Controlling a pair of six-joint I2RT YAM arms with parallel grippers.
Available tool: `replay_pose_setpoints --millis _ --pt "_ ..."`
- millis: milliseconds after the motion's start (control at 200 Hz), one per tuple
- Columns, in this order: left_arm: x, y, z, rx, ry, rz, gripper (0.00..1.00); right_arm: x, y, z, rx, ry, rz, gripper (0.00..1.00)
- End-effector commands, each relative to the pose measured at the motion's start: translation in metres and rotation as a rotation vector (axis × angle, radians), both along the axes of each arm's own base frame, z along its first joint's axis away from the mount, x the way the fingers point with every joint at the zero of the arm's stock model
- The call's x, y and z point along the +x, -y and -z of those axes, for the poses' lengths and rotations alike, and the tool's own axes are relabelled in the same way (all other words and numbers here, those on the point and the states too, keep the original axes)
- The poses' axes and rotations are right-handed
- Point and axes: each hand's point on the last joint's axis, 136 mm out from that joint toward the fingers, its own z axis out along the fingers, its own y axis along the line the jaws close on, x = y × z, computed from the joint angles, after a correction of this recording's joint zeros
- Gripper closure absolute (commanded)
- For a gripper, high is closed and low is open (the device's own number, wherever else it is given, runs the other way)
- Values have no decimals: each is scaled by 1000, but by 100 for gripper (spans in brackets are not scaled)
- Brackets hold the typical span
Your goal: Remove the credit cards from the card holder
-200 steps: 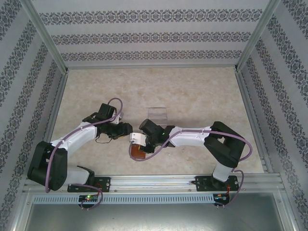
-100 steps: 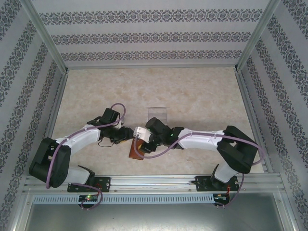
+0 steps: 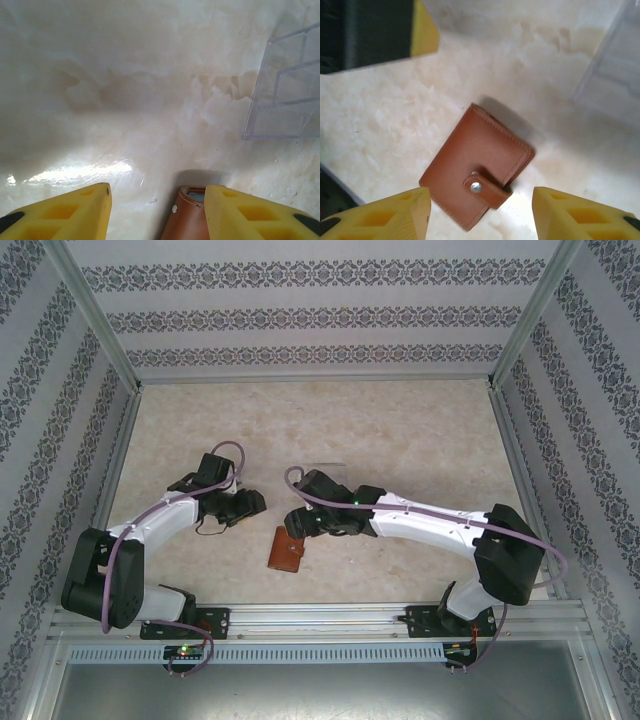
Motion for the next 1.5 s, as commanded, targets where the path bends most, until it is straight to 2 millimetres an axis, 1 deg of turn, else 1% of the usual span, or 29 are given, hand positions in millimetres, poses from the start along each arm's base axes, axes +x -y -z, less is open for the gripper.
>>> replay_pose_setpoints --millis 0,90,155,210,320,375,530,790,934,1099,1179,1364,1494 --pt "3 -8 -11 27 23 13 46 -15 16 15 -62 -197 177 40" --pt "2 -11 -12 34 18 17 46 -14 25 18 -103 -245 237 36" --pt "1 -11 -14 34 18 26 46 -16 25 19 -99 -277 271 33" --pt "-1 -12 -14 37 17 32 46 -17 23 21 -95 -292 300 29" --pt "-5 -13 -15 50 16 44 46 -18 28 27 -136 -306 381 23" --pt "-8 -14 -13 55 11 49 46 -18 27 30 -142 -306 410 21" --pt "-13 -17 -11 66 15 53 45 -20 20 33 -172 -301 448 18" --pt "-14 -20 -18 78 51 48 45 -24 4 45 -180 -324 474 18" --pt "-13 -20 -18 75 62 46 45 -25 -5 51 -181 -332 468 18" --pt "-11 -19 -20 71 75 46 45 -26 -7 60 -194 -353 479 19" --pt "-10 -19 -21 66 80 45 44 -26 -8 65 -198 -362 484 20" --pt "-11 -17 -23 57 83 49 45 -22 -19 70 -204 -364 469 21" --pt "-12 -17 -23 56 85 48 44 -22 -22 72 -210 -366 463 25"
